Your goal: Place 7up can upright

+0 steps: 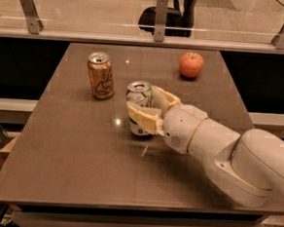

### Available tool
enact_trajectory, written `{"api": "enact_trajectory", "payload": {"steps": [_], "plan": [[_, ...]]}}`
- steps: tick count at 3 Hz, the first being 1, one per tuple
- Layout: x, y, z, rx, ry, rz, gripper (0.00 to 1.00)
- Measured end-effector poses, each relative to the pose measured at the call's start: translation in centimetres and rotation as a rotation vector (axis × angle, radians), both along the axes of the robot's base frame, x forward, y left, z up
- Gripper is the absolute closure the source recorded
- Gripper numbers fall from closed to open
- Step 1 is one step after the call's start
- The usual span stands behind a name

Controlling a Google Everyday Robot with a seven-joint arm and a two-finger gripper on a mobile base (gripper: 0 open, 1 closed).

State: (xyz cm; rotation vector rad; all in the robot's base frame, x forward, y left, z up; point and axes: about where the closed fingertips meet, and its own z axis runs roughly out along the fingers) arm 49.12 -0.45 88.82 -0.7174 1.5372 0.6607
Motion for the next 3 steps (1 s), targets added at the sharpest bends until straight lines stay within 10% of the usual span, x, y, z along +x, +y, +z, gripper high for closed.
{"api": "enact_trajectory", "payload": {"steps": [3], "plan": [[-0.26,-0.35,-0.53,0.002,0.019,-0.014,1.0]]}}
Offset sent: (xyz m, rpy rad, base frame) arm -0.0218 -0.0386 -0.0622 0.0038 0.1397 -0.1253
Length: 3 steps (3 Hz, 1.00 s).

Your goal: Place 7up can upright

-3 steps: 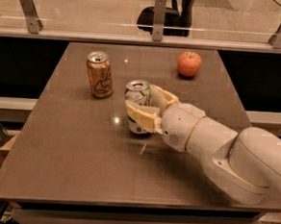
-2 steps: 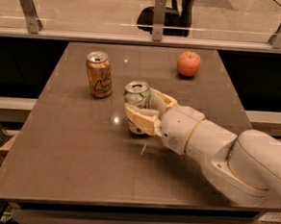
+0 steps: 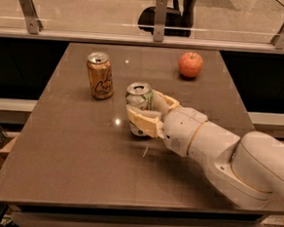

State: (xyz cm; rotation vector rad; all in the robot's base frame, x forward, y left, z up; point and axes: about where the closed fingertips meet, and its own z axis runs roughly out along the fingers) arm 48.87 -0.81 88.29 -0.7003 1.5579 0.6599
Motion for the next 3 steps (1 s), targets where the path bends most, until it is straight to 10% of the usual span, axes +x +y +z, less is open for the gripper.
{"api": "enact_trajectory", "payload": {"steps": [3], "plan": [[-0.15,-0.18,-0.27,-0.002,0.009,-0.006,1.0]]}}
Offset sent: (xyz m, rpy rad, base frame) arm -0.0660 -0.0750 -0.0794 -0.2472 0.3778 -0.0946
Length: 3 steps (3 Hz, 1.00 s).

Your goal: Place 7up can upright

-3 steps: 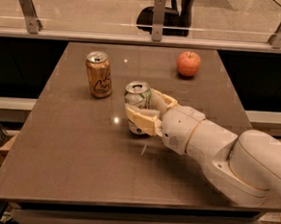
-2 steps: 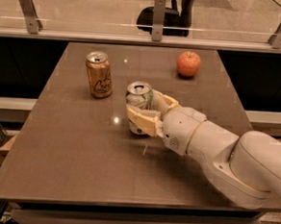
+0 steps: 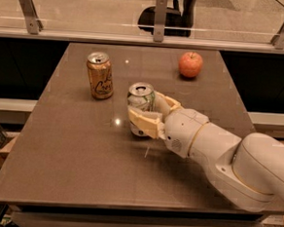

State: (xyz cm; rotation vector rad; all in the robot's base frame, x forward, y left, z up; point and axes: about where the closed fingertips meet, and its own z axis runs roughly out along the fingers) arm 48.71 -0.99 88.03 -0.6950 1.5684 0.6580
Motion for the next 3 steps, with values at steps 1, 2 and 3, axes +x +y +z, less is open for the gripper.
{"api": "enact_trajectory", "payload": {"steps": [1,2,3], "plan": [[0.0,0.0,0.0,0.0,0.0,0.0,1.0],[0.0,0.0,0.0,0.0,0.0,0.0,1.0],[-0.05,0.2,0.09,-0.002,-0.001,0.003,0.82]]}}
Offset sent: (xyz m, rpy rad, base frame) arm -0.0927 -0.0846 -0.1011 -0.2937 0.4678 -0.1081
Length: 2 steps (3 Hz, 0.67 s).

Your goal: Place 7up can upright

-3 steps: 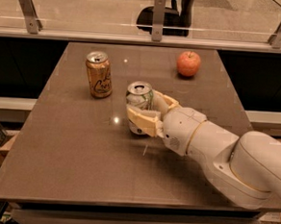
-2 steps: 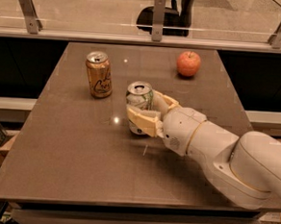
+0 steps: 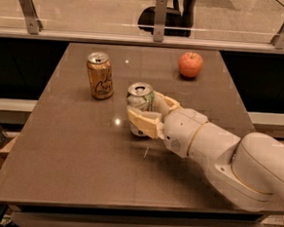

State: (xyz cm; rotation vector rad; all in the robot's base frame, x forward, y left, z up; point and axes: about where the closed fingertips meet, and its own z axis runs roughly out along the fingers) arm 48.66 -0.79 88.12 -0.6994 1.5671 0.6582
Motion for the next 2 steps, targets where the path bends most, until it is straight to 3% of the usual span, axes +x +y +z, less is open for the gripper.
{"api": "enact_trajectory", "payload": {"steps": [2], "plan": [[-0.09,0.39,0.18,-0.003,-0.003,0.006,0.36]]}}
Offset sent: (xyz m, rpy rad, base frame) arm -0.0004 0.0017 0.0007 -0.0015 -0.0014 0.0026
